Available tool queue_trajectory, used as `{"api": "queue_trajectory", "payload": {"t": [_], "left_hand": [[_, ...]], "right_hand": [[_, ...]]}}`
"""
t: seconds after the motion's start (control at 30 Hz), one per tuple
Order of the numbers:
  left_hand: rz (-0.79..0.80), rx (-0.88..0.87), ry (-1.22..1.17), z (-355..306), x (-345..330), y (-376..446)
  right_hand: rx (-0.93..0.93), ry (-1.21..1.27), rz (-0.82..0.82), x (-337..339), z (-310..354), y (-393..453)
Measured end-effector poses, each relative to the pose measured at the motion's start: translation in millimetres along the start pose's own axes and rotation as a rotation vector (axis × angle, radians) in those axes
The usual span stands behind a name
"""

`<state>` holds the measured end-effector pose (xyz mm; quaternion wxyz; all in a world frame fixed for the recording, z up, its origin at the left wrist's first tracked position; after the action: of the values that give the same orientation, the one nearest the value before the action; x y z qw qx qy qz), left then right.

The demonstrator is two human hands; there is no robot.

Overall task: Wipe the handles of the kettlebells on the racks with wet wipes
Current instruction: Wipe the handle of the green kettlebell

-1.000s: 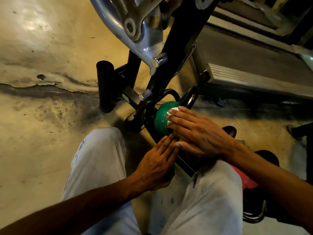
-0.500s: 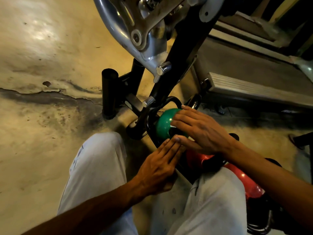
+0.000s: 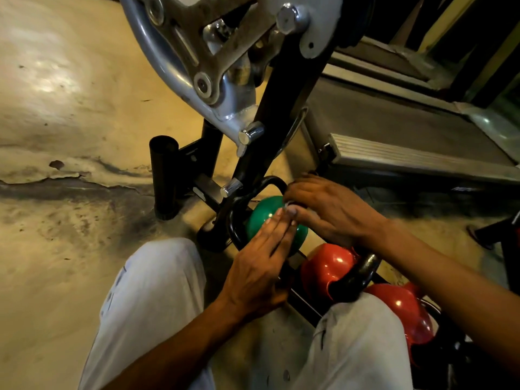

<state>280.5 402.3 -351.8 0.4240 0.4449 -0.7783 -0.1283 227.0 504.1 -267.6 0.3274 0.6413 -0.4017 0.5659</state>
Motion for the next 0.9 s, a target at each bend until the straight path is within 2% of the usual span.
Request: {"api": "queue_trajectory", "payload": {"t": [0.07, 0.13, 0.33, 0.6, 0.67, 0.77, 0.9], "left_hand": [[-0.022, 0.004, 0.005, -2, -1, 0], [-0.030, 0.023, -0.020, -2, -3, 1], [-0.072, 0.040, -0.062, -3, -3, 4], [-0.090, 0.049, -0.094, -3, -4, 4], [-0.097, 0.053, -0.098, -3, -4, 5], [-0.102, 0.060, -0.114, -2, -4, 4], [-0.099, 0.057, -0.111, -1, -5, 4]], "right_hand": [[0.064, 0.026, 0.022, -1, 8, 4], [0.022, 0.063, 0.014, -2, -8, 10], [-0.389, 0.321, -0.008, -21, -80, 12], [-0.894, 0.750, -0.043, -53, -112, 7], [-1.048, 0.986, -0.087, -65, -111, -1], [-1.223, 1.434, -0.247, -77, -97, -9], [-1.314, 1.758, -0.307, -76, -82, -14]]}}
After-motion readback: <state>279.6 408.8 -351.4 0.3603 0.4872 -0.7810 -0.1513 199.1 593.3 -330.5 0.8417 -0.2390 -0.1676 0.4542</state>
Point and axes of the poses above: each hand's wrist, its own y-axis towards the middle knuckle, its own x-axis out of the back of the hand, z = x × y, the point moved 9 cm from there along y, towards the middle knuckle, and after that the axes turned 11 degrees about -y, right-handed, at the moved point
